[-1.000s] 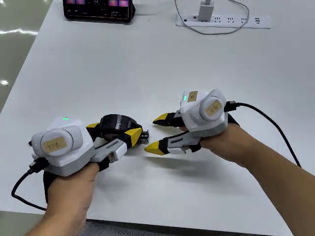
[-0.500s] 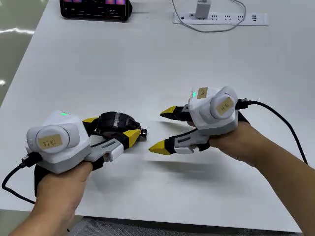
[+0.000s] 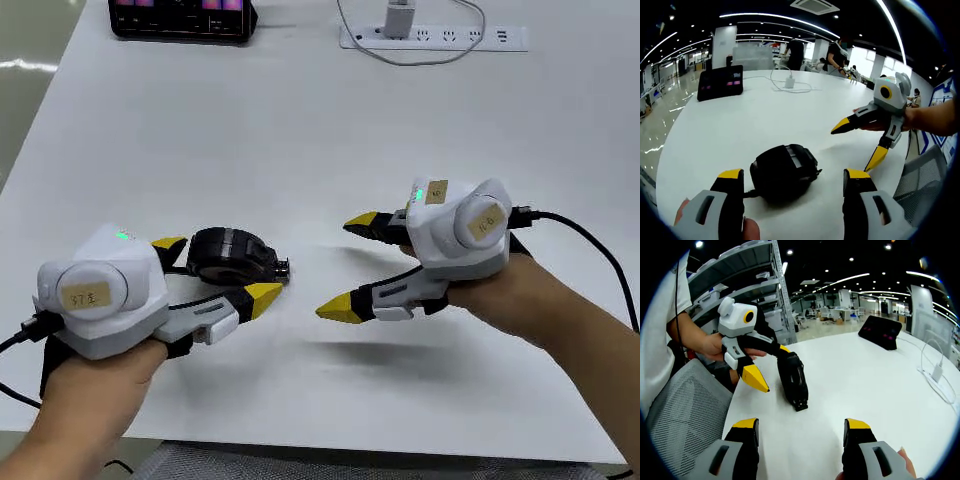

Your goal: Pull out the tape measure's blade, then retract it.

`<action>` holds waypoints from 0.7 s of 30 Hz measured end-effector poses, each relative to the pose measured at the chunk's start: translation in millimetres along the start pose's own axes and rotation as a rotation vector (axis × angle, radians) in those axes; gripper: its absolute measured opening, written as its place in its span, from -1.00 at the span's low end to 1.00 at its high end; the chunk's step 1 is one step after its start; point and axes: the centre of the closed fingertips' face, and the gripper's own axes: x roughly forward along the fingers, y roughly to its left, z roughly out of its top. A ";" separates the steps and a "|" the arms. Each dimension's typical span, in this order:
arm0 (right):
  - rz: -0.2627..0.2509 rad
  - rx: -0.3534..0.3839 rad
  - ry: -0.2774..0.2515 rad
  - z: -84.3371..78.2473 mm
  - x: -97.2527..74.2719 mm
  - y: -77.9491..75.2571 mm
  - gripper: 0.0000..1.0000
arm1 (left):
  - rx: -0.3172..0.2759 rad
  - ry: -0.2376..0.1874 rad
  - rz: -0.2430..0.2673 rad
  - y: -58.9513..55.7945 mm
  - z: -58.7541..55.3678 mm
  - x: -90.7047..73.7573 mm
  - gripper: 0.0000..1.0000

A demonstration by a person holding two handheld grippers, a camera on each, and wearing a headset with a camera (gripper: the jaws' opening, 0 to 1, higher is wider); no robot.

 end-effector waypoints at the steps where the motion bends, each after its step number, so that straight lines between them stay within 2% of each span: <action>1: -0.004 0.002 -0.001 0.0 -1.8 -0.3 0.36 | 0.009 0.003 -0.003 0.0 -0.4 -0.9 0.58; 7: -0.039 0.018 -0.013 -2.4 -17.1 -2.2 0.43 | 0.065 0.019 -0.030 1.6 -3.3 -9.0 0.66; 14: -0.066 0.035 -0.015 -7.9 -28.6 -1.5 0.51 | 0.100 0.034 -0.077 -1.3 -6.6 -15.7 0.67; 21: -0.089 0.045 -0.014 -14.8 -41.8 0.2 0.58 | 0.114 0.039 -0.103 -3.3 -5.7 -21.2 0.68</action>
